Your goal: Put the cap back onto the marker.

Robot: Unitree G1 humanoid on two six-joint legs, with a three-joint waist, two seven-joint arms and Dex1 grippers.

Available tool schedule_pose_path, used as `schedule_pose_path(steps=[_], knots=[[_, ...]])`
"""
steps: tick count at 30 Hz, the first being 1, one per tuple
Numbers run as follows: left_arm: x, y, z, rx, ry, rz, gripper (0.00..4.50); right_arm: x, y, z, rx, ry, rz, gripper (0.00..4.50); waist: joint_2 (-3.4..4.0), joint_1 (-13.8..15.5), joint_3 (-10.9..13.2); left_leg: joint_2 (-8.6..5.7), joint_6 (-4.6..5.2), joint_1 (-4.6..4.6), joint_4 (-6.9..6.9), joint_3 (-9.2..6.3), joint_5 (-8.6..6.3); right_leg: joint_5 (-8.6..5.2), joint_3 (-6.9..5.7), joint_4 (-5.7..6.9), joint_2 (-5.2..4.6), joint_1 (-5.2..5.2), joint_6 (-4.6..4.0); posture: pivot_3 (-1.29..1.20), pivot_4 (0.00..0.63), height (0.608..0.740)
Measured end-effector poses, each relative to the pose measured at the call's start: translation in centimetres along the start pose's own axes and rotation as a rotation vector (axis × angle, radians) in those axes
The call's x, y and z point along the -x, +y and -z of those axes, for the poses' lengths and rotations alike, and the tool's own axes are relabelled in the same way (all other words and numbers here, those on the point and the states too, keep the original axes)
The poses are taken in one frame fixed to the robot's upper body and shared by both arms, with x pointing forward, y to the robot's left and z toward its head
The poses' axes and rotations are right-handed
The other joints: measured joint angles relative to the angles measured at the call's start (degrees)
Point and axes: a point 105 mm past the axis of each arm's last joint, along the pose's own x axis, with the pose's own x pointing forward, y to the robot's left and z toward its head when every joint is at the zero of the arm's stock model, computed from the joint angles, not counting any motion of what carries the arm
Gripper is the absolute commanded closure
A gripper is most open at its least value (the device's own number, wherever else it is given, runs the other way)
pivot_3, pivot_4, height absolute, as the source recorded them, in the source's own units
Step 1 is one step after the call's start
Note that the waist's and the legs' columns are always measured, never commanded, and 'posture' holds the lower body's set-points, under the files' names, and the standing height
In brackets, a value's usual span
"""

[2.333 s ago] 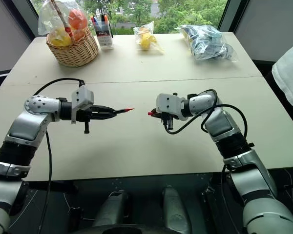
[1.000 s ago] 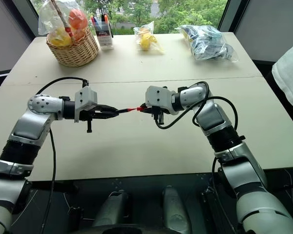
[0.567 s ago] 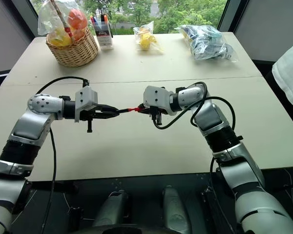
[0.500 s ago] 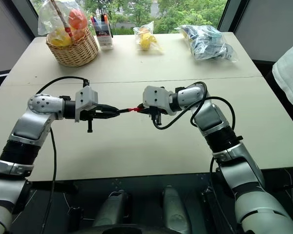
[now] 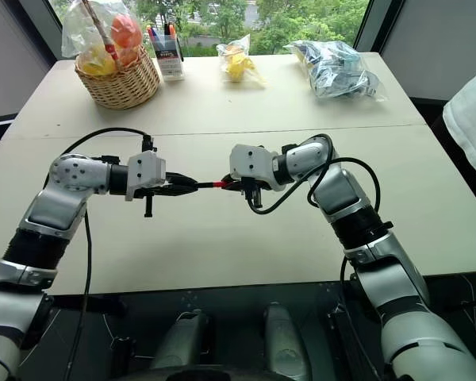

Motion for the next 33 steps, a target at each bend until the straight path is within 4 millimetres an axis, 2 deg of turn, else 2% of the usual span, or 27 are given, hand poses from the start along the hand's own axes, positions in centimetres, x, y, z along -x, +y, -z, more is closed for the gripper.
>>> schedule_pose_path(steps=[14, 33], knots=[[-0.18, 0.12, -0.10, 0.098, -0.033, -0.023, 4.50, 0.02, -0.28, -0.42, -0.010, 0.006, 0.036, 4.45, 0.00, 0.0, 0.0, 0.00, 0.00, 0.00, 0.00, -0.01, 0.00, 0.00, 0.00, 0.01, 0.00, 0.00, 0.00, 0.00, 0.150, 0.740], [-0.20, -0.12, -0.06, 0.048, -0.007, 0.000, 4.50, -0.34, 0.46, -0.39, -0.021, 0.021, 0.025, 4.45, 0.00, 0.0, 0.0, 0.00, 0.00, 0.00, 0.01, -0.01, 0.00, 0.00, 0.00, 0.01, 0.00, 0.00, 0.00, 0.00, 0.150, 0.740]])
